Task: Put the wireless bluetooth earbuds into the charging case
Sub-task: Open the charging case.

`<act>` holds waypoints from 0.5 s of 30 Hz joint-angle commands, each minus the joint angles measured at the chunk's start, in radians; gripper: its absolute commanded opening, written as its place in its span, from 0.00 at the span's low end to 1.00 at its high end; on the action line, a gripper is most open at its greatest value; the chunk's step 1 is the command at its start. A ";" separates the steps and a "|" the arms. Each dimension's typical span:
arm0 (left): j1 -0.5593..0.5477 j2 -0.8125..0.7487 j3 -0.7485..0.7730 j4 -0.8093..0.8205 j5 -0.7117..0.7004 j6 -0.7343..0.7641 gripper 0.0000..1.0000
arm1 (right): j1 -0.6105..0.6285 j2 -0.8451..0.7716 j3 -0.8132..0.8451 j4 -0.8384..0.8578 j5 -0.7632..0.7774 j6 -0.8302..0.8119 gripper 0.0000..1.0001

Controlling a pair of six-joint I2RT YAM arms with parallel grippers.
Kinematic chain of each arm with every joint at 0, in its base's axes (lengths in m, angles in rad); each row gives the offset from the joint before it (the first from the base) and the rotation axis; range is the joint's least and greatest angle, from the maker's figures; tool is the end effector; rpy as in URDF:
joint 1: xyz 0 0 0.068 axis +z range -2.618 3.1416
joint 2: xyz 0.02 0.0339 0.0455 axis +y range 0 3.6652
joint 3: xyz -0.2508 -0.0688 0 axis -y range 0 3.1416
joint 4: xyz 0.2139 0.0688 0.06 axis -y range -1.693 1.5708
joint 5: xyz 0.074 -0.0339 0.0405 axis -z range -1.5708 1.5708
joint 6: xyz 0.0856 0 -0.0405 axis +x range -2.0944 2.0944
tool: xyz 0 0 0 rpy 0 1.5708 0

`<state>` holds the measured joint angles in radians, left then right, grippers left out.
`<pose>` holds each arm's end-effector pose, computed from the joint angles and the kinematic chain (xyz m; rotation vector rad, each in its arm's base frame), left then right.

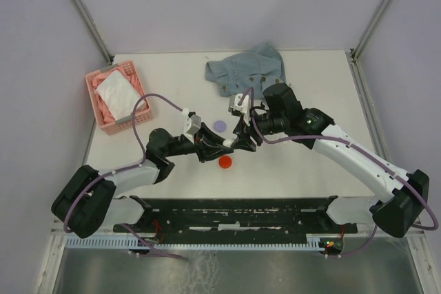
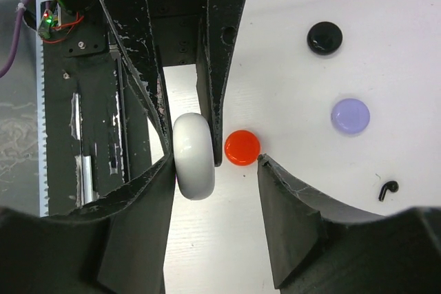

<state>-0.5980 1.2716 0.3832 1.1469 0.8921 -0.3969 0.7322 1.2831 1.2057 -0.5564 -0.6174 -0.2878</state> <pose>0.1700 -0.1964 0.2577 0.9550 1.2399 -1.3827 0.1770 0.2258 0.3121 -1.3785 1.7400 0.9261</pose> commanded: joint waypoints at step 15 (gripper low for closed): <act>-0.020 -0.087 -0.001 -0.172 -0.013 0.223 0.03 | -0.002 -0.055 -0.001 0.079 0.215 0.065 0.62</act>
<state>-0.6079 1.2137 0.3828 0.9882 0.8696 -0.2523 0.7330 1.2575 1.2034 -0.5446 -0.4950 -0.2562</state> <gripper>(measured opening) 0.339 0.617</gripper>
